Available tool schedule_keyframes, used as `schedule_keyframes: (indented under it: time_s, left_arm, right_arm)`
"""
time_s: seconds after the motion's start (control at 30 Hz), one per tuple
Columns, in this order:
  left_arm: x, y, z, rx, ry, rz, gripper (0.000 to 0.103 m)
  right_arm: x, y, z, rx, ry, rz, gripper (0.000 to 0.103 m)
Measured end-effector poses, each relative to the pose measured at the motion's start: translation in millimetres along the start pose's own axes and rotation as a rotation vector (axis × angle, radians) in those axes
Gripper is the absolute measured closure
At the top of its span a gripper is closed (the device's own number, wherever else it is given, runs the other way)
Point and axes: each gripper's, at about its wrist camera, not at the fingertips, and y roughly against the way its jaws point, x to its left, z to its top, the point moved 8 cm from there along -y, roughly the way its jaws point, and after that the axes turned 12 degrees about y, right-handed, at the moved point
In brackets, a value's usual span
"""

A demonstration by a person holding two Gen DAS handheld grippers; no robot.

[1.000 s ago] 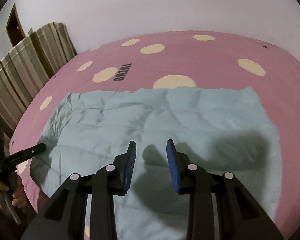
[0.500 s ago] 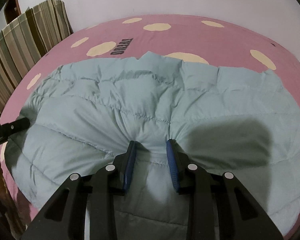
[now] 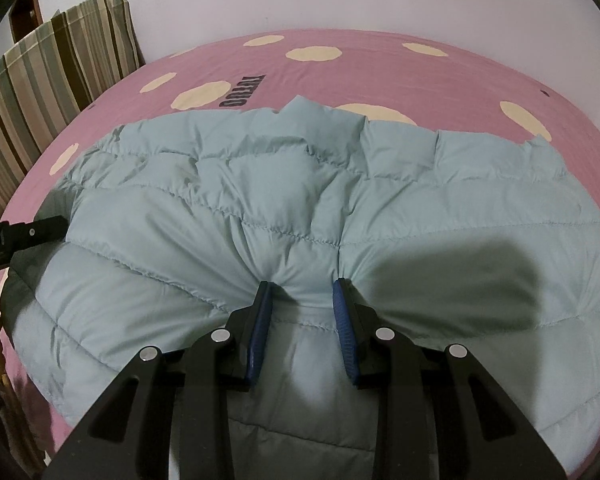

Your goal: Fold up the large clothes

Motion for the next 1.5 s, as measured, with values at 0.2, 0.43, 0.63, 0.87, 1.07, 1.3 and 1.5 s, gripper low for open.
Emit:
schedule_keyframes:
  time_s: [0.2,0.43,0.63,0.87,1.07,1.3,1.5]
  left_arm:
    - [-8.1,-13.5,1.8,0.029,-0.033,0.022,0.034]
    - [-4.0,-26.5,2.9,0.068,-0.001,0.027,0.030]
    - [-15.2,-34.2,-1.3,0.107,-0.028,-0.028,0.055]
    - [-27.3,-31.6,-5.0,0.105,-0.016,-0.055,0.084]
    - [-48.7,-7.4,-7.2,0.049,-0.050,-0.006,0.088]
    - [-100.5,42.9,-9.5,-0.047,-0.125,0.003,0.089]
    - [-147.6,56.7,-18.7,-0.083,-0.170,0.016,0.089]
  right_arm:
    - [-0.1,0.2,-0.1,-0.001,0.001,-0.001,0.071]
    - [0.2,-1.1,-0.6,-0.009,0.003,-0.004,0.071]
    - [1.9,-2.1,-1.2,-0.017,0.004,-0.012,0.071]
    - [3.5,-2.5,-1.3,-0.022,0.009,-0.021,0.071]
    - [3.5,-2.4,-1.5,-0.022,0.008,-0.021,0.071]
    - [-0.7,7.7,1.7,-0.048,0.000,-0.028,0.071]
    - [-38.1,50.4,0.0,-0.112,-0.056,-0.086,0.070]
